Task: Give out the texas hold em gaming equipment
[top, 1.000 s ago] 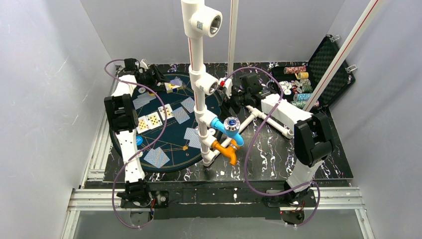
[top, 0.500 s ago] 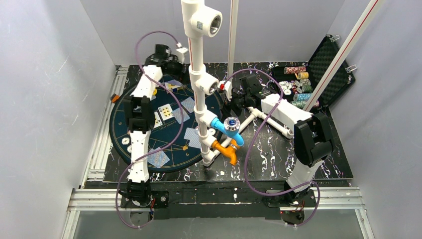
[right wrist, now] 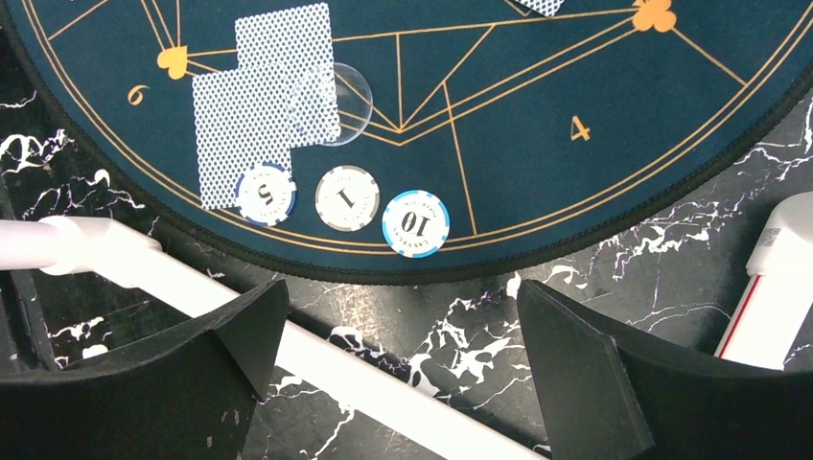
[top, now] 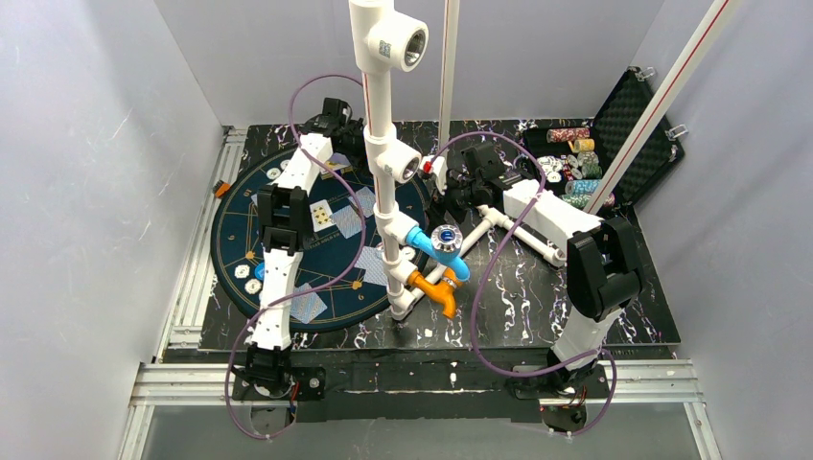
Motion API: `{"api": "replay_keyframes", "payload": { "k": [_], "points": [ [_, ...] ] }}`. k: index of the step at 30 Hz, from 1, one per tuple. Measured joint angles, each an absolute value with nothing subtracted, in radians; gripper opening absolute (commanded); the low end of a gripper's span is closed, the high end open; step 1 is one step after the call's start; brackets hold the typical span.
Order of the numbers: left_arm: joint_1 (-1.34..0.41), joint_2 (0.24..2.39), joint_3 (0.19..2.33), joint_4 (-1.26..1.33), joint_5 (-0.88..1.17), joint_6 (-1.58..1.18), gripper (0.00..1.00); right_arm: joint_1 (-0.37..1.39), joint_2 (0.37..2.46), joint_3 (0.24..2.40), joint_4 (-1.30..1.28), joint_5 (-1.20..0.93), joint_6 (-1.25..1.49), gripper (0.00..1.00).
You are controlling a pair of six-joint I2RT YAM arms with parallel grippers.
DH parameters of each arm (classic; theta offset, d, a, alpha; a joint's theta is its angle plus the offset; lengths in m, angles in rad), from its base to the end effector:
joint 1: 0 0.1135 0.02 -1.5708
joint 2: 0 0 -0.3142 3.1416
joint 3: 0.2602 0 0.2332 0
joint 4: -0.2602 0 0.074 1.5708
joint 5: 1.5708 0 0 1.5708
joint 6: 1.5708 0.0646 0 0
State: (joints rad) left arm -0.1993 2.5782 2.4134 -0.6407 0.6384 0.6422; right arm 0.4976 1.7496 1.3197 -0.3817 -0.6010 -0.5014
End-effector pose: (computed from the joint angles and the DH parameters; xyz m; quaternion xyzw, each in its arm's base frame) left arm 0.5854 -0.1575 0.2127 0.4667 0.7561 -0.2061 0.4098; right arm 0.3282 0.2198 0.2910 -0.5212 0.7263 0.2743 0.3545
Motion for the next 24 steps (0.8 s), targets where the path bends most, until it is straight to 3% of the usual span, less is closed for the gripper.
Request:
{"api": "replay_keyframes", "payload": {
  "k": [3, 11, 15, 19, 24],
  "points": [
    [-0.201, 2.616, 2.438, -0.63, 0.636, 0.651, 0.63, 0.498, 1.75, 1.32, -0.393, -0.598, -0.503, 0.98],
    [-0.217, 2.642, 2.444, -0.596, 0.651, 0.656, 0.52, 0.498, 1.75, 1.32, -0.407, -0.587, -0.519, 0.98],
    [-0.232, 2.642, 2.444, -0.574, 0.675, 0.65, 0.34, 0.498, 1.75, 1.32, -0.415, -0.585, -0.524, 0.98],
    [-0.24, 2.642, 2.444, -0.556, 0.69, 0.641, 0.02, 0.498, 1.75, 1.32, -0.417, -0.581, -0.527, 0.98],
    [-0.245, 2.626, 2.424, -0.545, 0.685, 0.628, 0.0, 0.498, 1.75, 1.32, -0.417, -0.579, -0.528, 0.98]
  ]
}}
